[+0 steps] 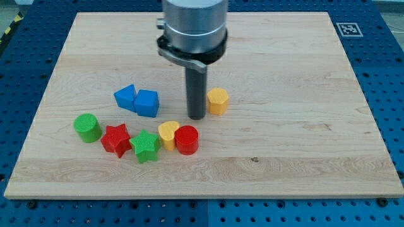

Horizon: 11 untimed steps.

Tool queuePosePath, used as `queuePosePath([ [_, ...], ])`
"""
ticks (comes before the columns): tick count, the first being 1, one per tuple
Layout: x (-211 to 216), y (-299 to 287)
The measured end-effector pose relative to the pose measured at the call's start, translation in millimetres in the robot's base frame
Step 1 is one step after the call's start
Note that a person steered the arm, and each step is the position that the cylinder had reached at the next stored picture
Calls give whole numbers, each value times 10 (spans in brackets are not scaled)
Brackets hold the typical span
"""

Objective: Move the yellow heart down to the yellow hexagon

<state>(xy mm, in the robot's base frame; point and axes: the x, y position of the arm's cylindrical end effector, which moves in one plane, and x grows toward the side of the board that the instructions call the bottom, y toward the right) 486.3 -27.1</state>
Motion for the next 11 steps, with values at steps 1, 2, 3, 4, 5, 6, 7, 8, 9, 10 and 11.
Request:
queuePosePath([
  [1,12,-414],
  [2,120,-644],
  [3,473,-644],
  [4,589,-472],
  [5,551,-56],
  [6,453,252],
  [7,666,253],
  [8,865,347],
  [9,797,618],
  [10,310,846],
  [11,-124,868],
])
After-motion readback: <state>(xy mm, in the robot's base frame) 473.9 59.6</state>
